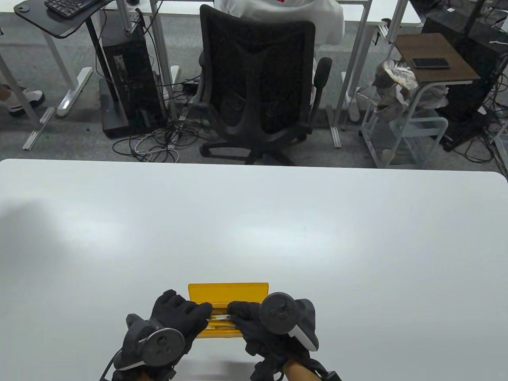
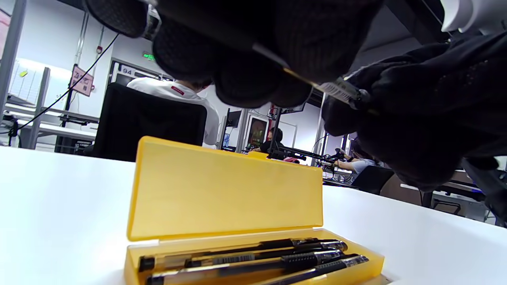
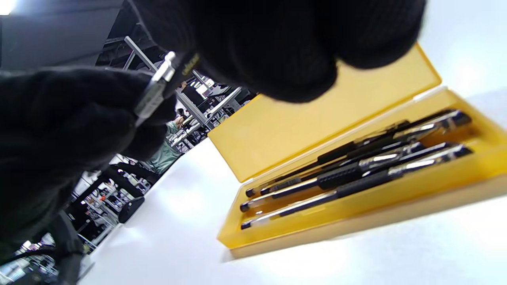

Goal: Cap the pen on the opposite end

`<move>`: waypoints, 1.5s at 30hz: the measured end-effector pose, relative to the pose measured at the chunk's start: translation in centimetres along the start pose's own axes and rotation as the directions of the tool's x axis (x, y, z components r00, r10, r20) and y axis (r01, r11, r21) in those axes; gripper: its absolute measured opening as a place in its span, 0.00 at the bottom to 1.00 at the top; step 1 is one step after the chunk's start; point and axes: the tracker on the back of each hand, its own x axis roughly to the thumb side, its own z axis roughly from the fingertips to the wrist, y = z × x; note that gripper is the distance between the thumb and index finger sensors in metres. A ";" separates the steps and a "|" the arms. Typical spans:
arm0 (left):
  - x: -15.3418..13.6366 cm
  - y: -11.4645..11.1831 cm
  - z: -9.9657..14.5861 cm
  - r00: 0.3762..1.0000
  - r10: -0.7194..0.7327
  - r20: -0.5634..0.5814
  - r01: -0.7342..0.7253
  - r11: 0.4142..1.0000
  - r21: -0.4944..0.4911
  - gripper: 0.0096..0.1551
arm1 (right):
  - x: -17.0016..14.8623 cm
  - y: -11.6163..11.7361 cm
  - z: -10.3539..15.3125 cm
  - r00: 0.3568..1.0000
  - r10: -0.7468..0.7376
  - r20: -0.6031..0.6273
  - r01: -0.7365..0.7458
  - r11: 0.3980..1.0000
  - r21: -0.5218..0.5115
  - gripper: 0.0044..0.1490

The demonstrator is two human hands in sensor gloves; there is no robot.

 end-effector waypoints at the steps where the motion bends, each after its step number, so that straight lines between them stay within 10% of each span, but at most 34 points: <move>1: 0.3 0.1 -0.1 1.000 -0.017 0.010 0.017 1.000 0.005 0.24 | 0.3 -0.1 0.0 0.999 0.041 0.011 -0.041 0.999 -0.007 0.28; 15: 0.7 -0.6 -0.1 0.983 -0.172 0.057 0.174 0.984 -0.040 0.24 | 1.8 1.9 0.2 0.936 0.339 0.090 -0.343 0.939 0.032 0.28; 21: -0.9 1.1 0.4 0.990 0.063 -0.123 -0.046 0.989 0.137 0.43 | 0.7 0.9 -0.3 0.951 0.305 -0.051 -0.307 0.951 -0.026 0.30; 23: -2.2 1.3 0.8 0.926 0.289 -0.242 -0.238 0.946 0.219 0.41 | 0.0 0.0 -0.3 0.978 0.187 -0.092 -0.194 0.978 -0.078 0.30; 28: -4.2 -1.4 1.7 0.400 0.862 -0.311 -0.794 0.496 0.352 0.31 | 0.0 -0.2 -0.2 0.979 -0.205 -0.004 0.205 0.979 -0.008 0.30; 30: -4.3 -1.8 1.5 0.304 0.913 -0.271 -0.851 0.388 0.354 0.32 | 0.6 0.3 -0.2 0.977 -0.212 0.017 0.211 0.976 0.049 0.30; 45: -3.9 0.6 1.2 0.638 0.746 -0.191 -0.687 0.664 0.296 0.28 | 1.1 1.3 -0.3 0.997 -0.067 -0.027 0.068 0.996 0.059 0.33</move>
